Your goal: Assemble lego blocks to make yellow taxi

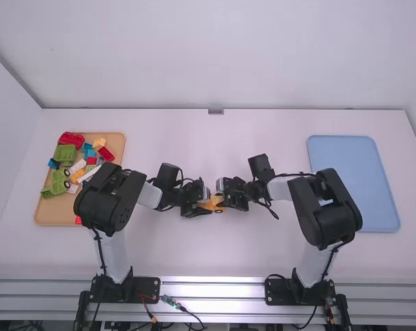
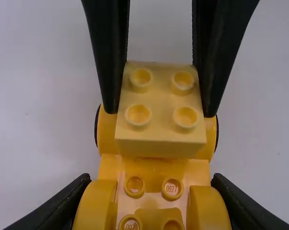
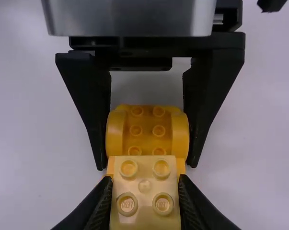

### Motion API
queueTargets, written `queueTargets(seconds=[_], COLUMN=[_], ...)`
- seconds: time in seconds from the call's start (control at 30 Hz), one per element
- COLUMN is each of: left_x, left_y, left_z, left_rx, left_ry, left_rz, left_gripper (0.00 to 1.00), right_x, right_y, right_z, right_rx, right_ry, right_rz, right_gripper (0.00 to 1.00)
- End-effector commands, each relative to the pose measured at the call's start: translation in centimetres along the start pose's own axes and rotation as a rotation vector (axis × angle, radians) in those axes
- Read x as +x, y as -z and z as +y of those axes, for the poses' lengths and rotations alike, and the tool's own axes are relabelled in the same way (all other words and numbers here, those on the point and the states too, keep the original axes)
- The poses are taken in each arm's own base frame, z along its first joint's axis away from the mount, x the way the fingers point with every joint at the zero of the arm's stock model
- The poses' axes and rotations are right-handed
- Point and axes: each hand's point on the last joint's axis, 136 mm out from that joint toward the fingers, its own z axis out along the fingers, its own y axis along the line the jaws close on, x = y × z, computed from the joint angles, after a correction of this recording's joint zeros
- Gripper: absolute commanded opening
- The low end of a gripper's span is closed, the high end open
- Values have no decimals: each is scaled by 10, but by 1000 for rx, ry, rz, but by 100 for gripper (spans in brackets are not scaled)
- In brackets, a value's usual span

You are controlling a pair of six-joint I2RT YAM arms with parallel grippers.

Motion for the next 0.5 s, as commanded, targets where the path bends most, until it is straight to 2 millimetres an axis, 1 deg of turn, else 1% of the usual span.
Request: queueTargets(seconds=[0.0,0.03,0.07,0.1,0.17,0.23,0.27,0.37,0.47], left_x=[30,30,30,30,30,30,30,30,30], left_y=[-1,-1,-1,-1,-1,-1,-1,-1,-1], left_z=[-2,-2,-1,-1,-1,-1,-1,-1,-1], left_rx=[-42,-42,-43,-43,-44,-43,-42,-43,-43], left_ry=[19,20,21,22,22,22,23,21,23], left_rz=[126,126,126,127,127,127,125,126,126], left_gripper=[18,18,18,18,18,18,18,18,18], right_x=[6,6,6,6,6,6,6,5,-2], right_y=[-4,-4,-4,-4,-4,-3,-4,-3,-2], right_z=[6,6,6,7,7,6,6,6,5], right_rx=[-23,-23,-23,-23,-24,-23,-23,-22,-31], right_ry=[-30,-32,-32,-31,-31,-32,-32,-29,-23], right_rz=[-3,-2,-2,-2,-3,-3,-3,-8,-42], right_gripper=[24,29,32,42,48,58,62,68,69])
